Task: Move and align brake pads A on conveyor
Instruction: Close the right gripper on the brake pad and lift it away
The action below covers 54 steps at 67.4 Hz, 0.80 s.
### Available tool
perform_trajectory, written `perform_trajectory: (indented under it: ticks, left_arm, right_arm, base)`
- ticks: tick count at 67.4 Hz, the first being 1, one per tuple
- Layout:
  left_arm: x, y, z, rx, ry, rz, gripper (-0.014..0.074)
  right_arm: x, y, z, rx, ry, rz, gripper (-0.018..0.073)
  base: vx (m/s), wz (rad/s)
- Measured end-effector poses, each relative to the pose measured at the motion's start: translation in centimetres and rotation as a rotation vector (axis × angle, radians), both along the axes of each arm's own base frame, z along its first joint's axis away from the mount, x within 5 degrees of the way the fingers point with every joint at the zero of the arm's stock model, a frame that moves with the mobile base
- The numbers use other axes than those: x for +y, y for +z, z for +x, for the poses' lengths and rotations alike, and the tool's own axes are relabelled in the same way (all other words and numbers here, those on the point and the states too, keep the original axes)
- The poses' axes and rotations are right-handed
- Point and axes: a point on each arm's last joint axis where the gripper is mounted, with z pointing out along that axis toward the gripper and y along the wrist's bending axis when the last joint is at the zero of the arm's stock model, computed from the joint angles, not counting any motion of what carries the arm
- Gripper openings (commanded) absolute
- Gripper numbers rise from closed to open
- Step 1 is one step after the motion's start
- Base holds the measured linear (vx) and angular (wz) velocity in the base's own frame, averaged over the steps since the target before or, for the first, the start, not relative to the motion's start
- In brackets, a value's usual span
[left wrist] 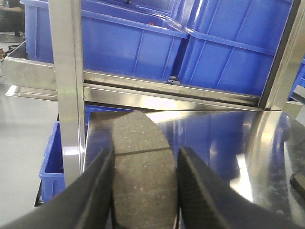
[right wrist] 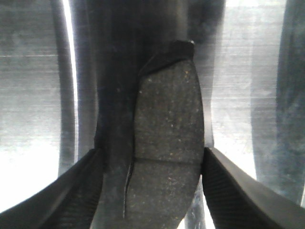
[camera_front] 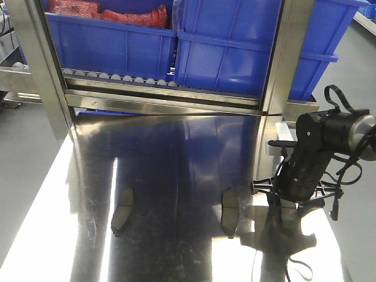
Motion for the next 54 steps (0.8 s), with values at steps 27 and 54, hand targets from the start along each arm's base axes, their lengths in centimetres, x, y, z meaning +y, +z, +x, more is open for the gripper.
perform_trajectory:
  ticks: [27, 54]
  left_arm:
    - [0.0, 0.0, 0.0, 0.000, 0.000, 0.000, -0.0006]
    - [0.0, 0.0, 0.0, 0.000, 0.000, 0.000, -0.0006]
  right_arm:
    - [-0.1, 0.0, 0.1, -0.009, 0.005, -0.011, -0.0013]
    - [-0.4, 7.0, -2.0, -0.277, 0.055, -0.002, -0.0011]
  base:
    - [0.00, 0.00]
    - [0.00, 0.00]
